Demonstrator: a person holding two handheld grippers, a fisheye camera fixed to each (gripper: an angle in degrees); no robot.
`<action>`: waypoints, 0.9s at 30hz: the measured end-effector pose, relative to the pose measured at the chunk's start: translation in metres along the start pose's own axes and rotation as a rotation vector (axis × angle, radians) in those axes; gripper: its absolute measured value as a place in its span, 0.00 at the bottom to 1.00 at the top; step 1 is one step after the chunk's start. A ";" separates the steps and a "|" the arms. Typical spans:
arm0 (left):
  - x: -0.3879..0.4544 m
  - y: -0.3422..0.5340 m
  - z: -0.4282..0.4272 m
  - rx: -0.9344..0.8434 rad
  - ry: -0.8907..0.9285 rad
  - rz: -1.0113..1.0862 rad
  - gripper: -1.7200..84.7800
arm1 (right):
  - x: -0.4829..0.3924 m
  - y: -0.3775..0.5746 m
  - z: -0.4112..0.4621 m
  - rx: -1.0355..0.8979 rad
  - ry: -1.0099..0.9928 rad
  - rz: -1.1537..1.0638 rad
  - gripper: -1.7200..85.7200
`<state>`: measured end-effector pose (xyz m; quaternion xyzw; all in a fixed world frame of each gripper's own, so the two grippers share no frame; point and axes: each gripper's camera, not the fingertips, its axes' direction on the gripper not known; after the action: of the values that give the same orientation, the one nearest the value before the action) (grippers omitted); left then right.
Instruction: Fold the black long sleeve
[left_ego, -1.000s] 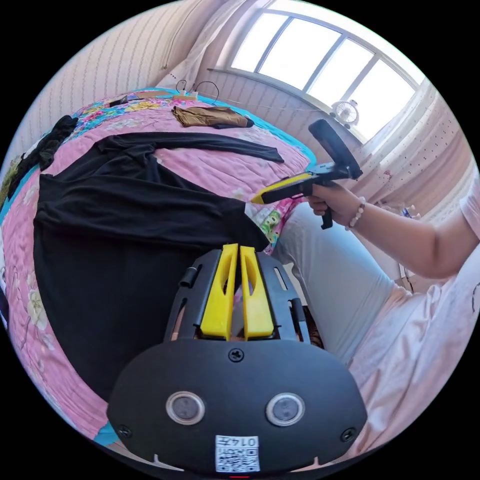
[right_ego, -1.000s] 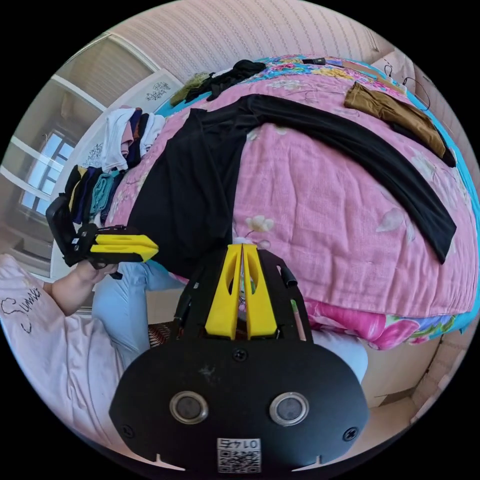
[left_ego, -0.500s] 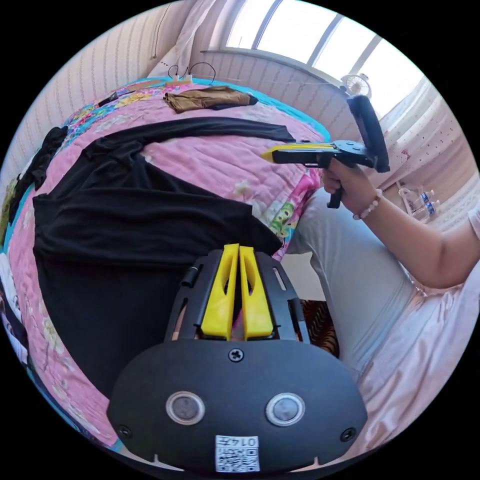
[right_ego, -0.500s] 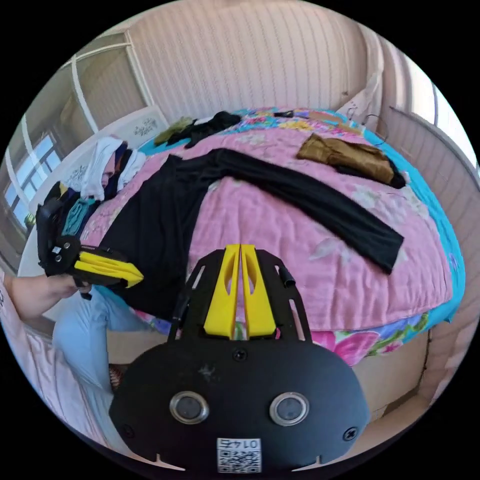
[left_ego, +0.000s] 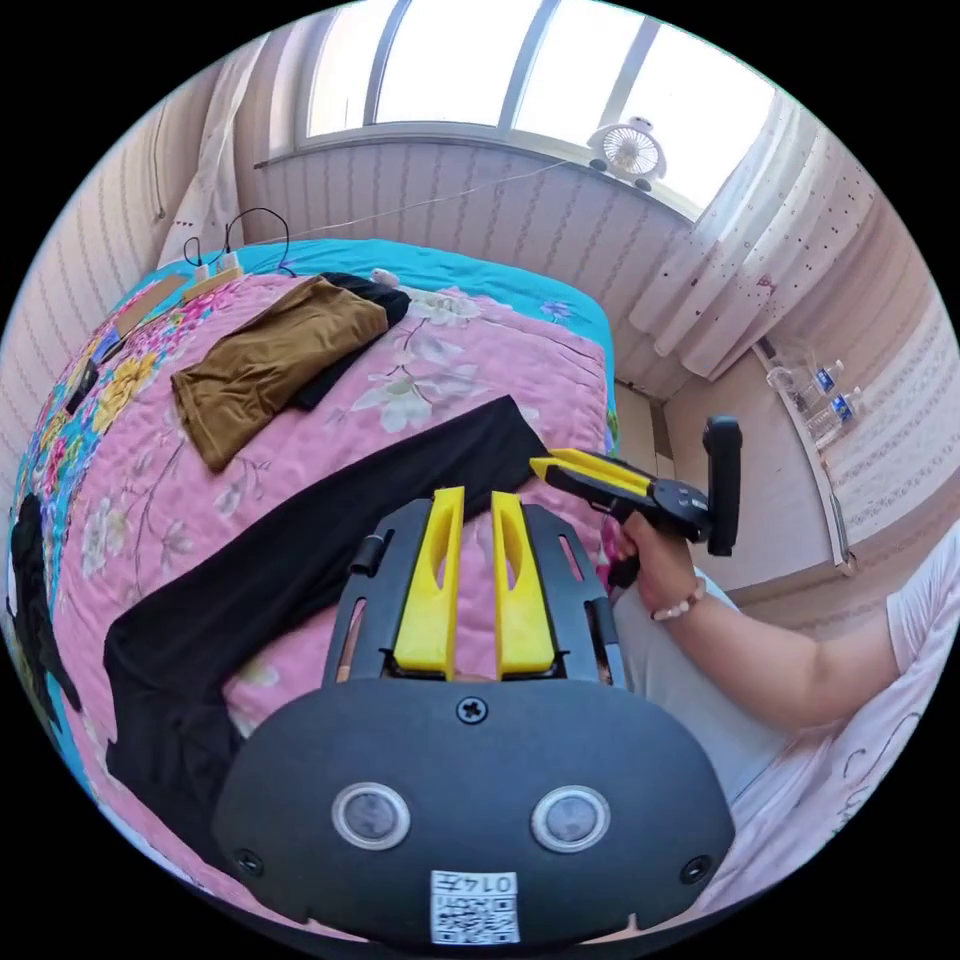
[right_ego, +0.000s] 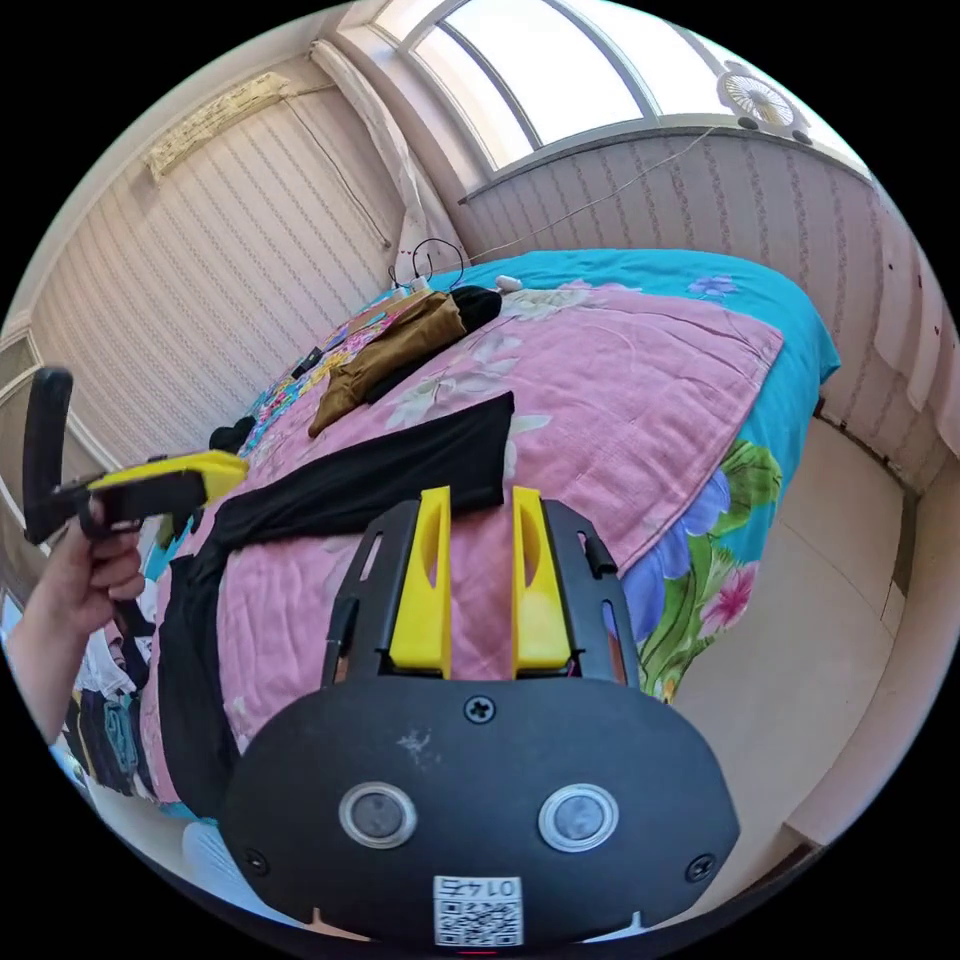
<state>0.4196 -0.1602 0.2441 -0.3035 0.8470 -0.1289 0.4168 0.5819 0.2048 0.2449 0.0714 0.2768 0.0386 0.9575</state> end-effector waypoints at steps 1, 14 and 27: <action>-0.003 -0.021 0.017 -0.025 0.027 -0.014 0.08 | -0.002 0.000 0.002 -0.012 0.014 -0.024 0.06; -0.002 -0.117 0.138 -0.265 -0.041 0.026 0.07 | 0.025 0.003 0.003 -0.024 -0.153 0.073 0.02; -0.065 -0.032 -0.083 0.093 -0.023 -0.058 0.01 | -0.045 -0.002 -0.040 0.082 -0.482 -0.251 0.02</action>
<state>0.3982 -0.1477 0.3512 -0.3100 0.8261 -0.1767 0.4361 0.5227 0.2022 0.2341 0.0823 0.0491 -0.1098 0.9893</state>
